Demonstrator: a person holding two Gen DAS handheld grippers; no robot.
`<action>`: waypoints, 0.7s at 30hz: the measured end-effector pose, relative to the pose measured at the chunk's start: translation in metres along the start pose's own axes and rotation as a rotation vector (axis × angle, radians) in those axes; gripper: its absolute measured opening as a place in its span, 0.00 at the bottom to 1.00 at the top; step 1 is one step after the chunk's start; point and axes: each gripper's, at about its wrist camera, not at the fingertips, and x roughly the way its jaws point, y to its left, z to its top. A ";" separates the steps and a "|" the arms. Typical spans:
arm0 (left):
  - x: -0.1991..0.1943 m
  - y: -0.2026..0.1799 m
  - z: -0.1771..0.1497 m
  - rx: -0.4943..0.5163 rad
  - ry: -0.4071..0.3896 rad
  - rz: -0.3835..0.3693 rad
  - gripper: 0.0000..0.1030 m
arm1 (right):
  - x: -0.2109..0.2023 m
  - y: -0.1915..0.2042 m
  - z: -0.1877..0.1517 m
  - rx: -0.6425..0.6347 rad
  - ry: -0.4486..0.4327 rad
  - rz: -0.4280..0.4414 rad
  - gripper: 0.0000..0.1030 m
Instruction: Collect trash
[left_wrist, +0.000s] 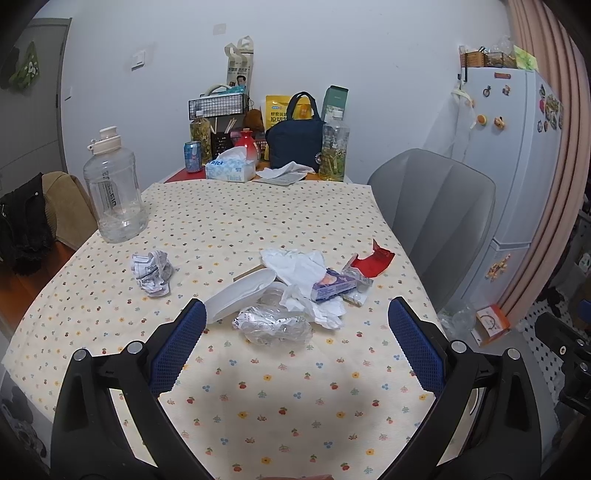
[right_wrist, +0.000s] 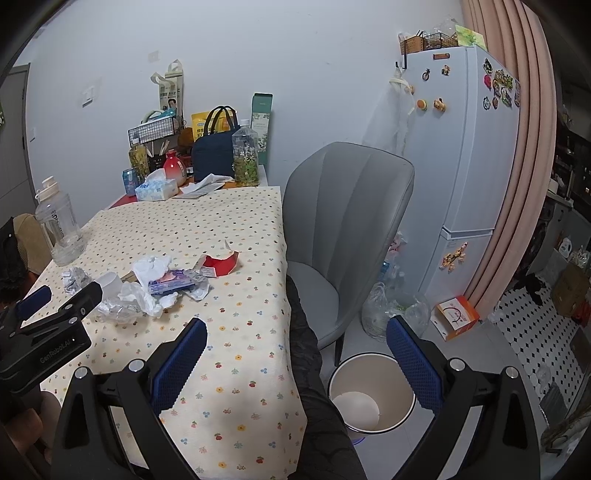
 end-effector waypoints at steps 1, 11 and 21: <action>0.000 0.000 0.000 -0.001 0.000 -0.001 0.95 | 0.000 0.000 0.000 0.000 -0.001 -0.001 0.93; -0.002 0.004 0.000 -0.015 0.000 -0.011 0.95 | 0.000 0.001 0.000 -0.001 -0.003 -0.005 0.93; -0.002 0.005 0.001 -0.015 0.000 -0.012 0.95 | 0.000 0.001 0.000 -0.002 -0.003 -0.006 0.93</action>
